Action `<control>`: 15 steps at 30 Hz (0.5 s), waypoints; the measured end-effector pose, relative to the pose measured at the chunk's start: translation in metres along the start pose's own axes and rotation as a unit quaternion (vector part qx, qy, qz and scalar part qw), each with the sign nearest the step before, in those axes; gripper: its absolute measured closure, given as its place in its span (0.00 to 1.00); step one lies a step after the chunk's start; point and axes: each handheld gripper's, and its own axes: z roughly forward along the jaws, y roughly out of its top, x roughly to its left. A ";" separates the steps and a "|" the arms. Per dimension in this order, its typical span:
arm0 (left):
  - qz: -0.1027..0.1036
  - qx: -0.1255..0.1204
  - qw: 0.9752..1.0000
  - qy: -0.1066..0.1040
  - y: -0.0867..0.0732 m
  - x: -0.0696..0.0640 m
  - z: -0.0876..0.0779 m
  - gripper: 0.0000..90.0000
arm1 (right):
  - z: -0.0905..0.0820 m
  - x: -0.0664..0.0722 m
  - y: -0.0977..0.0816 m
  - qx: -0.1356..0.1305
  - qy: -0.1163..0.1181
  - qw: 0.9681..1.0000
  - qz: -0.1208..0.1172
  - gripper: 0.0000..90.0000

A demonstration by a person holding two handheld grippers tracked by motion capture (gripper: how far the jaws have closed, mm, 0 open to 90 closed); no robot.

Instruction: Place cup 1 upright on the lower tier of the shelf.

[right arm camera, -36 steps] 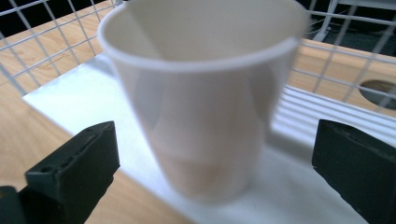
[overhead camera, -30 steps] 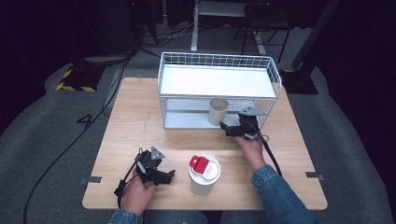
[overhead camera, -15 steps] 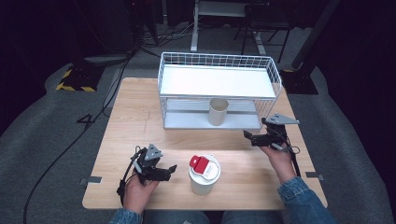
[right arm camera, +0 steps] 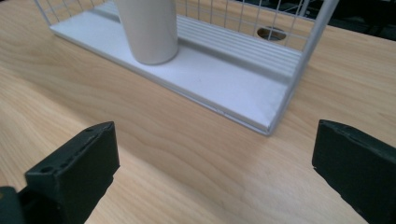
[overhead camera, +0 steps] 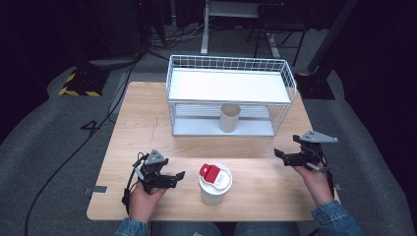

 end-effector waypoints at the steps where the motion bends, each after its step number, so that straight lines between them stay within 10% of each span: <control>1: -0.001 0.003 1.000 0.003 -0.001 0.002 -0.001 0.17 | -0.002 0.000 -0.002 -0.001 -0.002 1.000 -0.001 0.01; 15: 0.008 0.069 0.997 0.019 -0.014 0.011 0.016 0.04 | -0.020 -0.010 -0.037 0.029 -0.012 0.999 0.005 0.01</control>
